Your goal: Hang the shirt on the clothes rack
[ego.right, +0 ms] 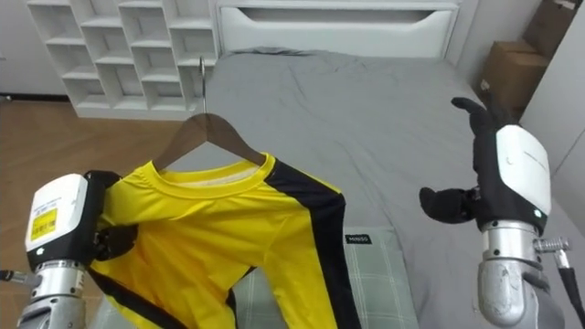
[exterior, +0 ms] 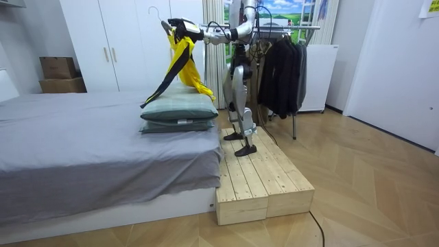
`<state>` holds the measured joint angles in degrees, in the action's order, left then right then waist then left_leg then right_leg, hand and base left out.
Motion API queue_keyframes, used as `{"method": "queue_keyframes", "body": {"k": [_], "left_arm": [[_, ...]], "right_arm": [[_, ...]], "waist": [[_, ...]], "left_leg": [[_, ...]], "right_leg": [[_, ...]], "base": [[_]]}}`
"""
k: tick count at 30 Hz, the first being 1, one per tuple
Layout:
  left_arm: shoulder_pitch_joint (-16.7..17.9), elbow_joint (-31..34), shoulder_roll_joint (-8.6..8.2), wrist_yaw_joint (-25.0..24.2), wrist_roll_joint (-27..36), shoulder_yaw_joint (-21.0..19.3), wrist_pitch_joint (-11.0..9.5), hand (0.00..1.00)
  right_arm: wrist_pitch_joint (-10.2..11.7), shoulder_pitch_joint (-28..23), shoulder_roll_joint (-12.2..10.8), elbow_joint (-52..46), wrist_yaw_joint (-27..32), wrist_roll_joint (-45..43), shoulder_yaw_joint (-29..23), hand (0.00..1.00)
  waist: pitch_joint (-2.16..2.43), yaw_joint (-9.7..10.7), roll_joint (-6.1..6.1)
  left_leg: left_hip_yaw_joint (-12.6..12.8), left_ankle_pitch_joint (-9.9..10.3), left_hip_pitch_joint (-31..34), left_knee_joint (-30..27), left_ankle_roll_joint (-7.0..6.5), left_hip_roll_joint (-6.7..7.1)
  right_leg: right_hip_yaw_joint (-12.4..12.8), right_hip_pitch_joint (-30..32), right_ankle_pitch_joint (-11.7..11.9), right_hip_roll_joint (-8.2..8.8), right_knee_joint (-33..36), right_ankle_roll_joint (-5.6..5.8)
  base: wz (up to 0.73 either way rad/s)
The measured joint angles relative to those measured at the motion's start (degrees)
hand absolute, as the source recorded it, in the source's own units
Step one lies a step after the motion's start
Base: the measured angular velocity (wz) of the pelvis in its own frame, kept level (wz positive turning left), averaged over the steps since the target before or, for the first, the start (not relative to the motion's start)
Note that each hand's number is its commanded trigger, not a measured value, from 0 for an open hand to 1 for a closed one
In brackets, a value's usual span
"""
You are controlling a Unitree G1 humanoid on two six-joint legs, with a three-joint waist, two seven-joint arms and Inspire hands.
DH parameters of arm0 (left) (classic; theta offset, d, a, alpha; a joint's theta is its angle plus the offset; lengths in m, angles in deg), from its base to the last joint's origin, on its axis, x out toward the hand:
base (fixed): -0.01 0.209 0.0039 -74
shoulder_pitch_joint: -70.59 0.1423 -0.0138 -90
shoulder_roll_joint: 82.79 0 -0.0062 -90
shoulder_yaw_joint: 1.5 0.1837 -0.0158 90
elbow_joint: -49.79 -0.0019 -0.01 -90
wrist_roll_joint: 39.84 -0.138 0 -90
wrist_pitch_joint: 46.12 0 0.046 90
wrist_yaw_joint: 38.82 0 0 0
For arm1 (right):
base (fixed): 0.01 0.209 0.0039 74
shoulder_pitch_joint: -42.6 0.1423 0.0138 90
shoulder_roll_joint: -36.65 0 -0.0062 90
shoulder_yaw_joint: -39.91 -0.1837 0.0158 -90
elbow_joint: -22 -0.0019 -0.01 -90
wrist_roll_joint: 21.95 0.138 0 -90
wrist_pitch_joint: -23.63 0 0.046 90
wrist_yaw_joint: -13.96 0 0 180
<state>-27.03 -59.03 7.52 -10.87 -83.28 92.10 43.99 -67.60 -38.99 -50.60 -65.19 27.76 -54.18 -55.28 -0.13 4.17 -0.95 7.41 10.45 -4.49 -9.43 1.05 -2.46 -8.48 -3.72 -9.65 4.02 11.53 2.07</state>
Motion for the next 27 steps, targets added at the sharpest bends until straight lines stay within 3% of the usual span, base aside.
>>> {"method": "queue_keyframes", "body": {"k": [10,16,22,27], "left_arm": [[0.0,2.1,-0.09,-2.0,0.0,1.2,0.9,1.0],[0.0,3.5,-0.36,-2.3,0.0,1.6,1.3,1.0],[-0.4,4.4,-0.42,-2.3,0.1,3.3,1.5,1.0],[-0.5,4.5,-3.09,-2.3,0.2,4.5,1.4,1.0]], "right_arm": [[-0.1,0.2,0.0,-1.6,-1.9,0.1,2.4,0.0],[-0.1,3.4,0.0,-1.5,-4.6,0.0,5.6,0.0],[-0.1,5.3,-0.4,-0.1,-5.3,1.3,7.9,0.0],[-0.1,6.4,-2.0,5.0,-7.1,1.9,10.6,0.0]], "waist": [[0.06,-0.2,-0.2],[0.0,-0.2,-0.83],[-0.03,-1.4,-1.17],[-0.31,-1.8,-1.5]], "left_leg": [[0.0,0.0,-0.1,0.0,-0.01,0.06],[-0.1,0.0,-0.1,0.0,-0.01,0.05],[-0.1,0.0,-0.1,0.0,-0.01,0.05],[-1.3,0.0,-0.1,-0.1,-0.01,0.05]], "right_leg": [[-0.1,-0.4,0.0,-0.02,-0.7,-0.01],[-0.1,-0.3,0.0,-0.03,-0.7,-0.01],[-0.1,-0.3,0.1,-0.02,-0.7,-0.04],[-1.2,-1.1,0.1,0.0,-0.8,-0.04]], "base": [[0.0],[0.0],[0.01],[0.11]]}}
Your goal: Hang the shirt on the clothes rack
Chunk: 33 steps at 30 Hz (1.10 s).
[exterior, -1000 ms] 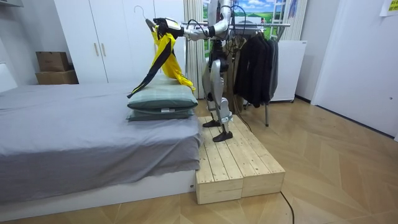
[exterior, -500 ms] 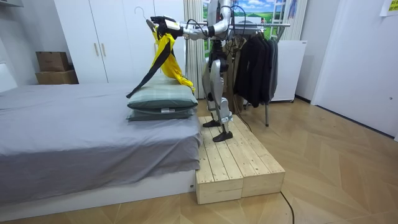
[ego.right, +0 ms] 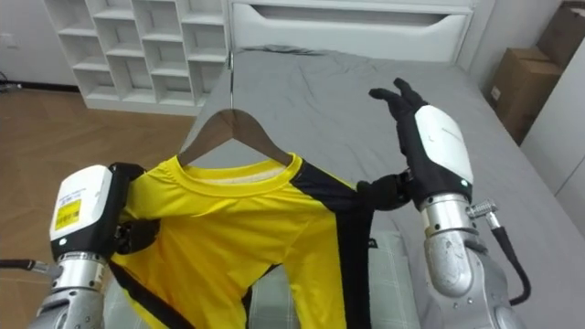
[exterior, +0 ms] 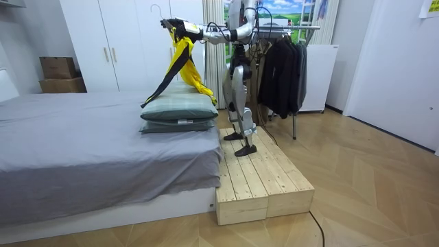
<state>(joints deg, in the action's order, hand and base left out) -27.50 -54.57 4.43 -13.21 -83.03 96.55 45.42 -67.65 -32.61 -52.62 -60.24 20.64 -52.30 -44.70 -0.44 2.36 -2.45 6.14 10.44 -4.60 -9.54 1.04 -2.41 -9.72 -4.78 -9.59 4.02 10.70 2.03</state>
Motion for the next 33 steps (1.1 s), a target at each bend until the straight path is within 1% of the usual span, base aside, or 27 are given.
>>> {"method": "queue_keyframes", "body": {"k": [2,5,8,13,16,20,23,31,33], "left_arm": [[0.0,0.0,-0.46,0.0,-0.1,0.2,0.0,1.0],[-0.5,0.0,-0.47,0.0,-0.2,0.2,0.1,1.0],[-0.6,0.0,-0.46,0.0,-0.3,0.1,0.3,1.0],[-1.1,0.0,-0.49,-0.4,-0.5,0.1,0.8,1.0],[-1.2,1.0,-0.6,-0.5,-2.7,-0.1,1.0,1.0],[-2.5,1.2,-0.79,-0.5,-5.1,-0.3,1.0,1.0],[-2.6,1.2,-1.17,-0.4,-5.3,-1.1,1.1,1.0],[-2.6,1.2,-1.62,-0.3,-5.3,-1.1,1.2,1.0],[-2.6,1.3,-1.95,-0.3,-5.3,-1.2,1.6,1.0]], "right_arm": [[0.0,0.0,-0.5,1.0,-0.7,0.0,0.1,0.0],[0.0,0.2,-0.8,1.4,-1.3,0.1,0.1,0.0],[0.1,1.6,-1.1,3.0,-1.7,0.1,0.1,0.0],[0.1,1.6,-1.5,3.3,-2.1,0.2,0.1,0.0],[0.1,1.6,-1.6,4.0,-2.5,0.8,0.1,0.0],[0.7,1.8,-2.7,6.5,-2.5,1.7,0.2,0.0],[0.8,1.8,-3.5,7.1,-2.5,2.6,0.2,0.0],[0.8,1.8,-3.6,7.3,-2.5,3.0,0.5,0.0],[0.8,1.8,-3.8,7.7,-2.5,2.9,0.8,0.0]], "waist": [[-0.13,-0.3,0.13],[-0.24,-0.7,0.3],[-0.4,-0.8,0.55],[-0.48,-1.1,0.68],[-0.49,-1.2,0.76],[-0.48,-1.6,0.76],[-0.48,-1.3,0.77],[-0.44,-1.3,0.82],[-0.42,-1.3,0.84]], "left_leg": [[-0.1,0.0,0.3,-0.1,0.0,0.0],[-0.4,0.0,1.0,-0.3,0.0,0.0],[-0.7,0.0,1.1,-0.2,0.0,0.01],[-1.6,0.0,1.6,-0.2,0.0,0.01],[-1.8,0.0,1.8,-0.1,0.0,0.01],[-1.9,0.0,1.6,0.0,0.0,0.04],[-1.8,0.0,1.5,0.0,0.0,0.05],[-1.6,0.0,1.3,0.0,0.0,0.09],[-1.5,0.0,0.9,0.0,0.0,0.09]], "right_leg": [[-0.2,0.1,0.0,0.0,-0.1,0.0],[-0.5,0.6,0.0,0.01,0.0,-0.01],[-0.8,0.7,0.0,0.03,0.0,-0.03],[-1.8,0.8,0.0,0.04,-0.1,-0.03],[-2.1,0.8,0.0,0.04,-0.1,-0.03],[-2.0,0.7,0.0,0.04,-0.2,-0.03],[-1.8,0.7,0.0,0.02,-0.3,-0.03],[-1.4,0.2,0.0,-0.03,-1.0,-0.03],[-1.3,-0.2,0.0,-0.03,-1.0,-0.03]], "base": [[0.06],[0.04],[0.05],[0.11],[0.07],[-0.01],[-0.02],[0.0],[0.0]]}}
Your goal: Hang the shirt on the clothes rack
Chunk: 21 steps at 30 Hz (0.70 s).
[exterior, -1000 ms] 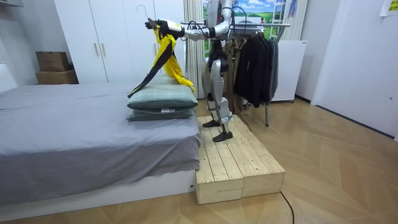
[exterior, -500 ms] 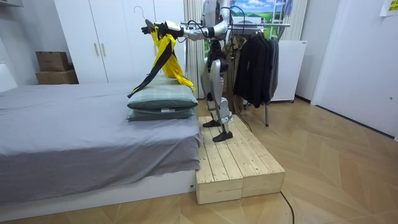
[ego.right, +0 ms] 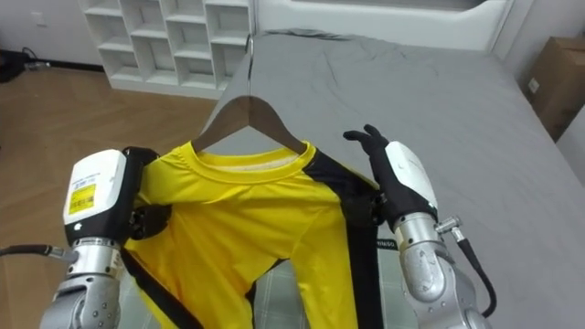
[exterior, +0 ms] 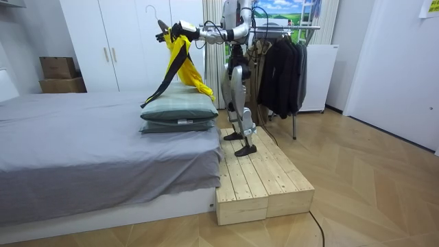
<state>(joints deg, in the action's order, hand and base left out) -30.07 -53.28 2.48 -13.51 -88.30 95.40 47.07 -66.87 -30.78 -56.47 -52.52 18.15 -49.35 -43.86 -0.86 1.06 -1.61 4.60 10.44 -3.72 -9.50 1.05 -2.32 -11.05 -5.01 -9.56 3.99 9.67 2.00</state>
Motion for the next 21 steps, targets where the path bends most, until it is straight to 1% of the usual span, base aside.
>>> {"method": "queue_keyframes", "body": {"k": [5,9,11,13,17,19,20,21], "left_arm": [[0.0,0.4,-0.63,0.0,0.0,0.0,0.7,1.0],[0.0,2.8,-1.33,0.0,0.3,0.0,1.7,1.0],[0.0,3.2,-1.1,-0.1,0.5,0.1,1.8,1.0],[0.0,3.2,-1.2,-0.8,0.7,0.2,1.9,1.0],[0.0,3.4,-1.93,-3.5,1.8,0.7,3.8,1.0],[0.0,3.6,-1.99,-4.8,1.8,1.1,4.5,1.0],[0.0,4.1,-2.1,-5.9,1.8,1.1,5.3,1.0],[0.0,4.5,-2.13,-6.5,1.8,1.3,5.7,1.0]], "right_arm": [[0.0,0.0,-1.1,0.2,0.0,0.0,0.0,0.0],[0.0,0.0,-2.0,0.6,0.0,-0.1,0.4,0.0],[-0.1,0.0,-2.2,0.6,0.6,-0.4,0.7,0.0],[-0.1,0.0,-2.2,0.7,1.0,-0.4,1.0,0.0],[-0.3,0.0,-2.5,1.8,1.9,-0.3,0.9,0.0],[-1.0,0.0,-3.0,2.2,2.3,-0.3,0.9,0.0],[-1.6,0.0,-3.2,2.3,2.5,-0.3,1.0,0.0],[-1.7,0.0,-3.2,2.5,2.7,-0.3,1.0,0.0]], "waist": [[0.01,0.0,-0.02],[0.03,0.1,-0.05],[0.09,0.1,0.02],[0.13,0.3,0.0],[0.19,0.4,-0.09],[0.19,0.4,-0.1],[0.19,0.5,-0.1],[0.2,0.6,-0.11]], "left_leg": [[0.0,0.0,0.0,0.0,0.0,0.0],[0.0,0.0,0.0,0.0,0.0,0.0],[-0.1,0.0,0.0,0.0,0.0,0.0],[-0.2,0.0,0.0,-0.1,0.0,0.0],[-0.1,0.0,0.0,-0.1,0.0,-0.01],[-0.1,0.0,0.1,-0.1,0.0,-0.01],[-0.1,0.0,0.1,-0.1,0.0,-0.01],[-0.1,0.0,0.1,-0.1,0.0,-0.01]], "right_leg": [[0.0,0.0,0.0,0.0,0.0,0.0],[0.0,0.0,0.0,0.0,0.0,0.0],[-0.1,0.0,0.0,0.0,0.0,0.0],[-0.1,0.0,0.0,0.0,0.0,0.0],[-0.1,-0.1,0.0,0.0,0.1,0.0],[-0.1,0.0,0.0,0.01,0.1,0.01],[-0.2,0.0,0.0,0.01,0.1,0.01],[-0.2,0.0,0.1,0.01,0.1,0.03]], "base": [[0.0],[0.0],[0.0],[0.02],[0.0],[0.0],[0.0],[0.0]]}}
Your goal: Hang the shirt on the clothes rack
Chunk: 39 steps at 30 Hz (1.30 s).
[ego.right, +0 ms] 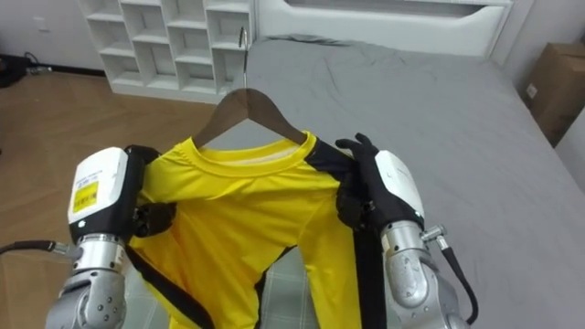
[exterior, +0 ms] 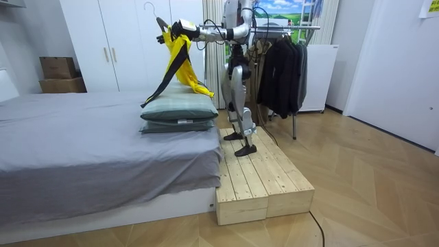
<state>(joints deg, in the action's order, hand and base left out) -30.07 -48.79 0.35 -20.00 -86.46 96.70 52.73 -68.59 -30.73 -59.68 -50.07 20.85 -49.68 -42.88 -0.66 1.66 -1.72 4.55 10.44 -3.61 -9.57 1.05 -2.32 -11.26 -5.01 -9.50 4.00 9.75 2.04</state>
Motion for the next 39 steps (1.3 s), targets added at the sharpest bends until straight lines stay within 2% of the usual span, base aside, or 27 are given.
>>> {"method": "queue_keyframes", "body": {"k": [7,11,20,24,39], "left_arm": [[0.0,0.8,-0.41,-3.2,0.0,0.1,0.1,1.0],[0.0,0.9,-0.53,-4.7,0.0,1.1,0.5,1.0],[0.0,2.8,-0.64,-7.3,0.2,2.3,0.8,1.0],[0.0,2.8,-0.63,-8.4,2.1,3.6,0.8,1.0],[0.0,2.8,-0.64,-9.5,4.6,3.9,0.8,1.0]], "right_arm": [[-0.5,0.0,0.0,0.7,1.2,-0.4,0.0,0.0],[-1.6,0.0,0.0,0.9,1.2,-1.2,0.3,0.0],[-1.6,0.0,0.3,1.2,1.8,-1.8,0.4,0.0],[-1.6,0.2,0.3,1.2,1.9,-1.9,0.5,0.0],[-1.6,2.5,0.4,1.6,0.0,-2.1,1.1,0.0]], "waist": [[0.03,0.2,-0.01],[0.04,0.6,-0.01],[0.22,1.3,-0.18],[0.27,1.2,-0.26],[0.21,-0.1,-0.45]], "left_leg": [[0.0,0.0,0.0,0.0,0.0,0.0],[0.0,0.0,0.1,-0.1,0.0,0.0],[0.1,0.0,0.0,-0.2,-0.01,-0.01],[0.2,0.0,0.0,-0.1,-0.01,-0.01],[0.1,0.0,-0.1,0.0,-0.01,-0.01]], "right_leg": [[0.1,0.0,0.1,0.0,0.0,0.03],[0.0,0.0,0.3,0.0,0.0,0.06],[0.1,0.0,0.3,0.0,0.1,0.05],[0.2,0.0,0.3,0.0,0.1,0.04],[0.2,0.1,0.3,0.0,0.1,0.04]], "base": [[0.0],[0.0],[0.0],[0.0],[0.0]]}}
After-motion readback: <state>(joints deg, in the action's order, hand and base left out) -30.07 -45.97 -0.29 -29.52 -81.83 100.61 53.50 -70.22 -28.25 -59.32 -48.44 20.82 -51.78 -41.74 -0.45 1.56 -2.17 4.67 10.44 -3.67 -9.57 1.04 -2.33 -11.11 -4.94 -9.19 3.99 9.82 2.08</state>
